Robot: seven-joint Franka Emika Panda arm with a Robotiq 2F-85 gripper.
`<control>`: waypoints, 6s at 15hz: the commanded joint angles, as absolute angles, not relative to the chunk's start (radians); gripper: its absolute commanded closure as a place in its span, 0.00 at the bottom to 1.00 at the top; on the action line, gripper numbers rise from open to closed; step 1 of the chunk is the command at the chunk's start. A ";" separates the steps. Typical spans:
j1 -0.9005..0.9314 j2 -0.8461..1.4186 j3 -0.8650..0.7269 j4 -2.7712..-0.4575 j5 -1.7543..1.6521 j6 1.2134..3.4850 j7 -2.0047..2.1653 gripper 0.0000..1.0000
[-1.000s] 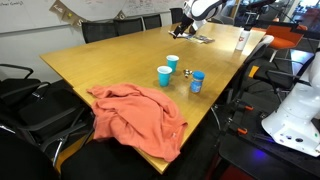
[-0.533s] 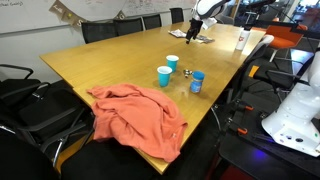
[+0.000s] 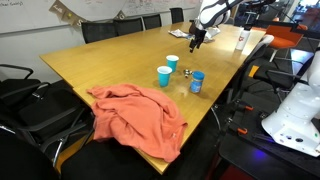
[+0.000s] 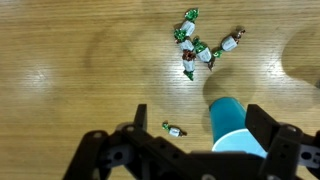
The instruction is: Pour the sweets out of the left cup onto the table then put two sweets back in the cup
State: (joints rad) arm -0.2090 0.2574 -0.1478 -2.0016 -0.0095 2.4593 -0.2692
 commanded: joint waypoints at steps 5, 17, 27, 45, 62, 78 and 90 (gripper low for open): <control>-0.249 0.257 -0.127 -2.176 0.047 2.692 -0.341 0.00; -0.284 0.437 -0.101 -2.153 0.038 2.823 -0.327 0.00; -0.324 0.523 -0.091 -2.080 0.028 2.841 -0.323 0.00; -0.328 0.578 -0.053 -2.046 0.023 2.836 -0.321 0.28; -0.344 0.418 0.004 -2.085 0.053 2.796 -0.348 0.97; -0.158 0.252 0.143 -2.038 0.381 2.533 -0.664 0.97; -0.140 0.339 0.163 -2.035 0.304 2.621 -0.646 0.32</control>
